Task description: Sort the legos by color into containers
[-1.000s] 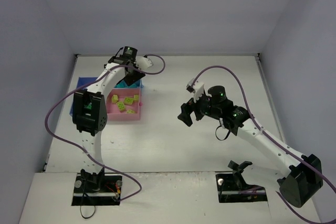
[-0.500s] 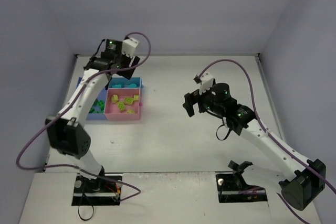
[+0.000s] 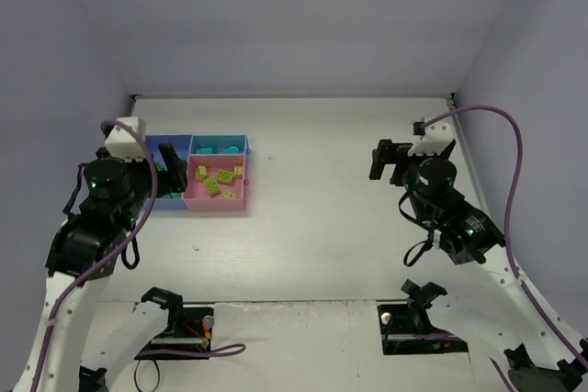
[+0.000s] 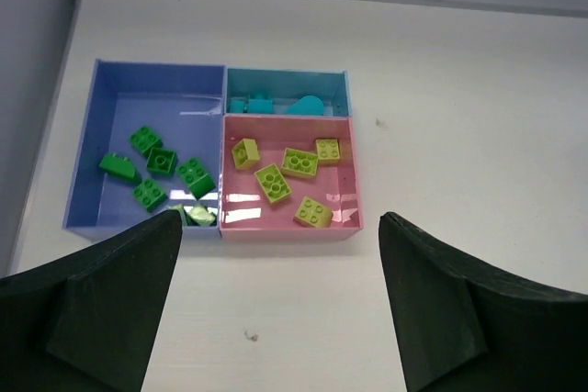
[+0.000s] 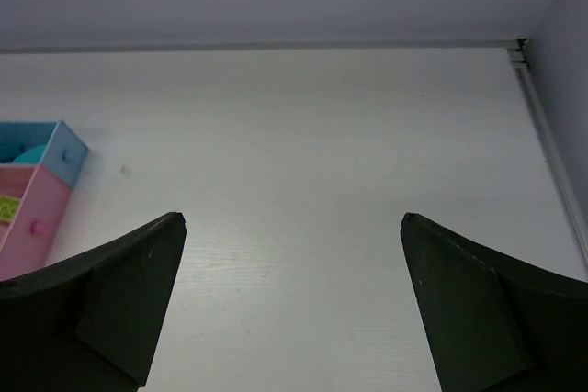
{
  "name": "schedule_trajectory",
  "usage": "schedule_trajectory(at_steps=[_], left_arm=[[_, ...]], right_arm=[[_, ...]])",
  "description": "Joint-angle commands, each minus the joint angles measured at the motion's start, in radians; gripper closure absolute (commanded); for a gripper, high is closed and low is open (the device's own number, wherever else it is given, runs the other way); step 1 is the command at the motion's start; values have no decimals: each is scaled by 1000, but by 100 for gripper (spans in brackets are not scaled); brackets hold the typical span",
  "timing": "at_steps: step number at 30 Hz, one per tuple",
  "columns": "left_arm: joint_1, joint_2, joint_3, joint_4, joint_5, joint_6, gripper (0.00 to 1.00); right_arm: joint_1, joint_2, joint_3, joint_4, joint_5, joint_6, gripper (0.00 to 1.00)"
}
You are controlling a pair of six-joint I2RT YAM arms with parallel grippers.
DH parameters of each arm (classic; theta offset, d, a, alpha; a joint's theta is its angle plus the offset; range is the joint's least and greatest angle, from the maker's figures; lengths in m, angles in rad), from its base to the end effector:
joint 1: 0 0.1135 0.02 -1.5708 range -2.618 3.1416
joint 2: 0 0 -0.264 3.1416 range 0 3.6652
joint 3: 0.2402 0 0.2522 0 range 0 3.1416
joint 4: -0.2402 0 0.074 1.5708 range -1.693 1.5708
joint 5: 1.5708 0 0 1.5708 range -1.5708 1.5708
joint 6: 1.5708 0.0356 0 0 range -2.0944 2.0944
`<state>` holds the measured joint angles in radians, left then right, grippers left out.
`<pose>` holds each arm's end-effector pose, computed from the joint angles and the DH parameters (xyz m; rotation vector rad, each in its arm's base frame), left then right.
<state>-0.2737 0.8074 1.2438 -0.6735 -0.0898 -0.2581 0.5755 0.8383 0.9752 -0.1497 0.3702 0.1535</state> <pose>0.1361 -0.0349 0.4364 -0.0500 1.8162 -0.2969 0.1623 0.0899 0.4013 -0.0448 1.5889 0.2767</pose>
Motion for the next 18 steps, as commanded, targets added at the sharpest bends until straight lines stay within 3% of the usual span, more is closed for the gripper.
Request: schedule_trajectory(at_steps=[1, 7, 18], left_arm=[[2, -83, -27, -64, -86, -67, 19], [2, -279, -116, -93, -179, -93, 19], [2, -430, -222, -167, -278, -95, 19]], right_arm=[[-6, -57, 16, -14, 160, 9, 0], [-6, -91, -10, -54, 164, -11, 0], [-6, -104, -49, -56, 185, 1, 0]])
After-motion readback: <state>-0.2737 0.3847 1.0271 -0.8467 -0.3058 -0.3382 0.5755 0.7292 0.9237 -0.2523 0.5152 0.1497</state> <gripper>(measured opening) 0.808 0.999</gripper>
